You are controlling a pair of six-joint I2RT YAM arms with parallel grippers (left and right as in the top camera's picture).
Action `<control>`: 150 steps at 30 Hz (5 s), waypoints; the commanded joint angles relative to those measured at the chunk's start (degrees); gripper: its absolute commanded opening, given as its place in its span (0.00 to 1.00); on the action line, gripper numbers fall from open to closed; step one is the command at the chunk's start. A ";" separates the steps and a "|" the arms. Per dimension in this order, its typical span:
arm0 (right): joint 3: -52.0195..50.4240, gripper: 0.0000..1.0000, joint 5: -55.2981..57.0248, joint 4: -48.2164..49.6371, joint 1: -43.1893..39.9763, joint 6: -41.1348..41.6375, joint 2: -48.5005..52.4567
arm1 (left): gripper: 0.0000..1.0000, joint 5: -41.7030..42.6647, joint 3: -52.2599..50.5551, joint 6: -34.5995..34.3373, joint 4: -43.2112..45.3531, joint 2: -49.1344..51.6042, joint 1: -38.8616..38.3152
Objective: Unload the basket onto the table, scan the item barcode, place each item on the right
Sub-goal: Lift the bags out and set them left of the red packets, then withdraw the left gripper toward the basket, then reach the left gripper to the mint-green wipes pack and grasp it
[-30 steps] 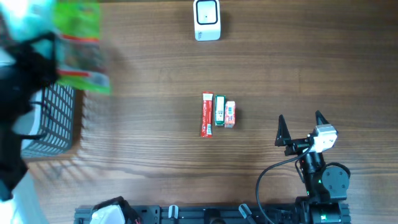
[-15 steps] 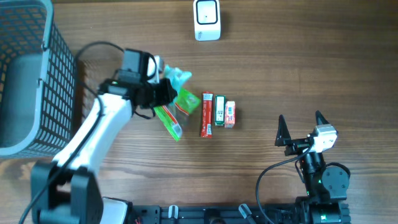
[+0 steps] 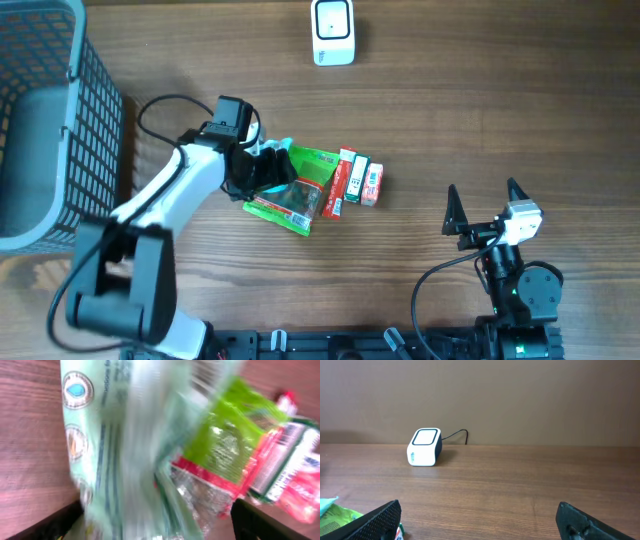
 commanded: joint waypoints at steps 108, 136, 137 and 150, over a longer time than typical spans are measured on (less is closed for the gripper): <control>-0.04 1.00 -0.87 0.33 -0.20 -0.50 -0.11 | 0.76 -27.85 5.79 14.78 22.56 -19.50 12.55; -0.04 1.00 -0.87 0.33 -0.20 -0.50 -0.11 | 0.55 -6.19 1.90 9.31 0.46 3.78 -5.14; -0.04 1.00 -0.87 0.33 -0.20 -0.50 -0.11 | 0.55 -6.78 1.90 9.29 0.37 3.78 -5.22; -0.04 1.00 -0.87 0.33 -0.20 -0.50 -0.11 | 0.73 -15.82 5.31 4.35 -3.45 -9.33 -5.14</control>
